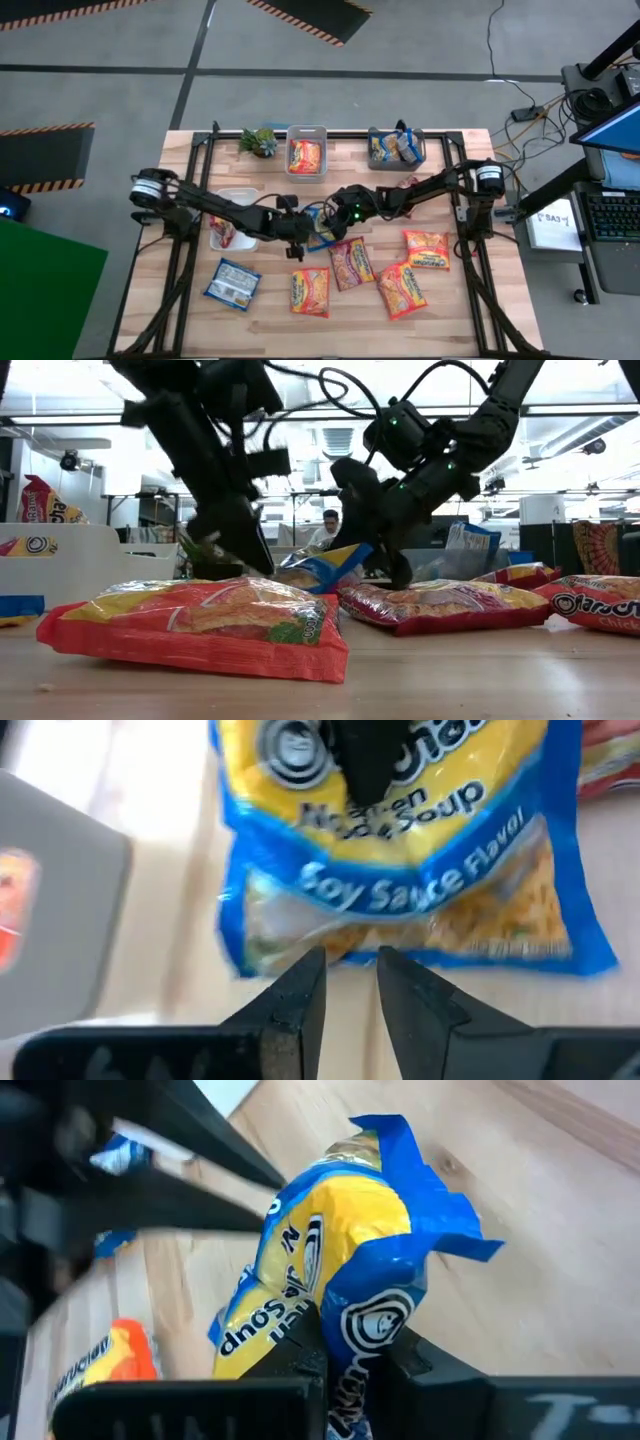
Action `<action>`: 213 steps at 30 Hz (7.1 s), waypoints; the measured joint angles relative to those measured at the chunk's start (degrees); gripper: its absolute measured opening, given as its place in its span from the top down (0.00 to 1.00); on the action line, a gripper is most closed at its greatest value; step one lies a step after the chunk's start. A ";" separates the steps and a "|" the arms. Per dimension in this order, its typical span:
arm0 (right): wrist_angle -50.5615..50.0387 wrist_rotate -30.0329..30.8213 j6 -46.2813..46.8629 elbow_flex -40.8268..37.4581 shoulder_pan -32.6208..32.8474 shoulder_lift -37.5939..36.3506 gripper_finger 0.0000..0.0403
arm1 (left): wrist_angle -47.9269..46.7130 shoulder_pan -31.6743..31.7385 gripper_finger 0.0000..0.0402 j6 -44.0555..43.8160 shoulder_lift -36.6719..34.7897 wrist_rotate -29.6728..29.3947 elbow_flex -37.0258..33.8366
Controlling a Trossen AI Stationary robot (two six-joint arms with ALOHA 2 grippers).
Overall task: Sort Maruchan noodles
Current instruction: Put the blue noodle pack into the black bin, then put the red noodle pack into the white bin
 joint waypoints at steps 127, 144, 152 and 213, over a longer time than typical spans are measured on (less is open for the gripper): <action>-51.72 9.54 15.90 12.47 20.86 -3.37 0.93 | 39.13 0.07 0.81 25.60 -29.61 -7.85 -17.79; -50.48 29.14 -4.10 25.84 13.54 -1.23 0.97 | 30.37 0.02 0.81 23.83 -29.61 -7.81 -17.79; -46.80 31.72 -6.43 18.20 16.26 -5.94 0.97 | 30.23 0.02 0.81 22.19 -29.61 -5.97 -17.79; 1.28 24.68 -19.50 -7.82 11.89 2.07 0.97 | 8.53 7.56 0.32 -35.94 2.57 1.59 -1.66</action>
